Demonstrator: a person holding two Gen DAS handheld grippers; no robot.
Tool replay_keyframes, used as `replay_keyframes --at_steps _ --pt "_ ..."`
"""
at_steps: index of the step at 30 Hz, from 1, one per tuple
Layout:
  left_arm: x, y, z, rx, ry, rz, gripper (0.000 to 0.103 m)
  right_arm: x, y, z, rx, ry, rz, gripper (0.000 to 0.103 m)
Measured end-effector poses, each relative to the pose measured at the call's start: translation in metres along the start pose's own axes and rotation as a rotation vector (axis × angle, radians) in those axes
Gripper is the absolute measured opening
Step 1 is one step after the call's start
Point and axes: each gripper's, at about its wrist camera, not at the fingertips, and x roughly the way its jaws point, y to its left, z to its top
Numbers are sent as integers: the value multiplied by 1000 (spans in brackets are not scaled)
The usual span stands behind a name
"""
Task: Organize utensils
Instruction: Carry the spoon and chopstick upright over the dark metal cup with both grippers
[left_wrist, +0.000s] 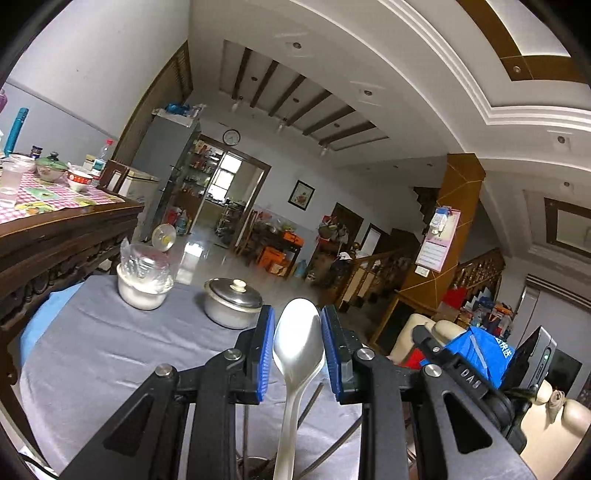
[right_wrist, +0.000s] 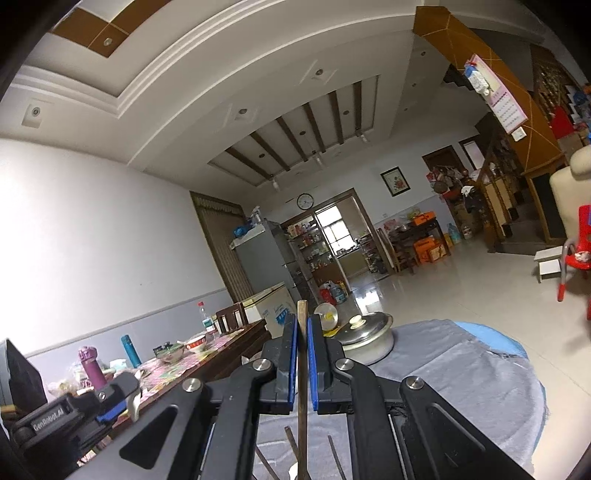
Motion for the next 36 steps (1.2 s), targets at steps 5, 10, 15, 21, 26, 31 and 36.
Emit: replay_keyframes --at_steps 5,10,15,21,26,31,36 --pt "18 -3 -10 1 4 -15 27 2 -1 -7 -7 18 5 6" --pt "29 -5 -33 26 -33 -17 27 4 -4 -15 -24 29 -6 6" --pt "42 -6 -53 50 -20 -7 27 9 -10 -23 -17 51 -5 6" --pt "52 -10 -73 124 -1 35 27 10 -17 -32 -21 76 -7 6" --pt "54 -15 -87 173 4 61 27 13 -22 -36 -13 99 -10 6" --pt "56 -14 -103 195 13 84 27 13 -24 -39 -17 123 -13 6" --pt "55 -13 -115 216 5 107 27 15 -25 -40 -13 138 -15 6"
